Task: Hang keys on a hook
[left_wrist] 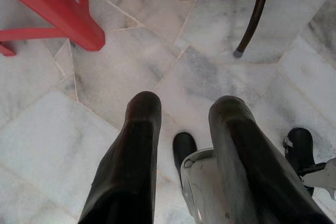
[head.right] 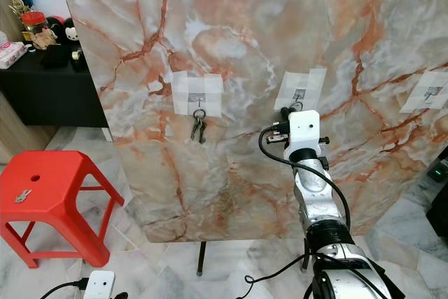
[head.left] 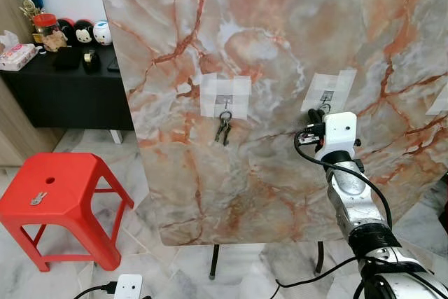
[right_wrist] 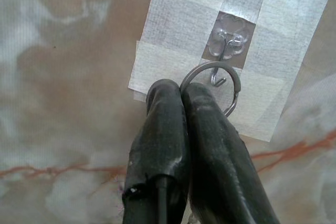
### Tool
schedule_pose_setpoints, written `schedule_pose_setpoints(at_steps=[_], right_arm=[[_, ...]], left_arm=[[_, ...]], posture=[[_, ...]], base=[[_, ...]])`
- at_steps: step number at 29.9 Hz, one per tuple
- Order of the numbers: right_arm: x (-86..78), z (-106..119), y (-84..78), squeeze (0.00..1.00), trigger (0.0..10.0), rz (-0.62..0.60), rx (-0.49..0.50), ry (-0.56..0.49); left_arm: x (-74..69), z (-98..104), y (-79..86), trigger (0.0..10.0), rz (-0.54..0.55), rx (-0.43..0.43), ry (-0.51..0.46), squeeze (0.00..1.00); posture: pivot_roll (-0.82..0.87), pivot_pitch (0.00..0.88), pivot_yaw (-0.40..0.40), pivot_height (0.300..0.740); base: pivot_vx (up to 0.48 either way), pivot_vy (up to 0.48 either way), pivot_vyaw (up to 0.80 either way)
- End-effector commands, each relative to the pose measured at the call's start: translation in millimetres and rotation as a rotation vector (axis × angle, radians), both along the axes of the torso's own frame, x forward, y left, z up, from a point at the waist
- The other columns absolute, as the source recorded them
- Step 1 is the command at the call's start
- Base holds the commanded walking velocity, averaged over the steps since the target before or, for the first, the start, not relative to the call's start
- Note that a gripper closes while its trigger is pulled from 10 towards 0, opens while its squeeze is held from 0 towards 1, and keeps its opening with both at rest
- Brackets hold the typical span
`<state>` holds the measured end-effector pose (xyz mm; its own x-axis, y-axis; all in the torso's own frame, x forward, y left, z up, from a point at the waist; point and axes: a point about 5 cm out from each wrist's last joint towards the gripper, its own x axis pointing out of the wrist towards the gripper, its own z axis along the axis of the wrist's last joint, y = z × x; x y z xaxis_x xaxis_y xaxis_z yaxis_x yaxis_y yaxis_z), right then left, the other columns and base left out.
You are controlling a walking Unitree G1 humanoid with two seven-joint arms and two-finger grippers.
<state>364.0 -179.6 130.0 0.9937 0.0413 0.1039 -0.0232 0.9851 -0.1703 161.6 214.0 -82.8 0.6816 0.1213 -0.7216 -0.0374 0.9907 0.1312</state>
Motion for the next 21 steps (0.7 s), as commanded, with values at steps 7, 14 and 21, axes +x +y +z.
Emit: schedule_pose_setpoints(at_steps=[7,14,21], right_arm=[[6.6,9.0,-3.7,0.00,10.0,0.005,-0.025,0.005],[7.8,9.7,-2.9,0.00,10.0,0.012,-0.029,0.013],[8.5,10.3,-2.7,0.00,10.0,0.012,-0.033,0.018]], left_arm=[[-5.0,-2.2,-0.5,10.0,0.007,0.003,0.012,0.00],[-4.9,-2.0,-1.1,10.0,0.008,0.003,0.005,0.00],[-4.9,-1.9,-1.3,10.0,0.007,0.003,0.002,0.00]], posture=[[0.00,0.000,-0.072,0.740],[0.00,0.000,-0.072,0.740],[-0.01,0.000,-0.072,0.740]], base=[[0.000,0.000,0.00],[0.000,0.000,0.00],[0.000,0.000,0.00]])
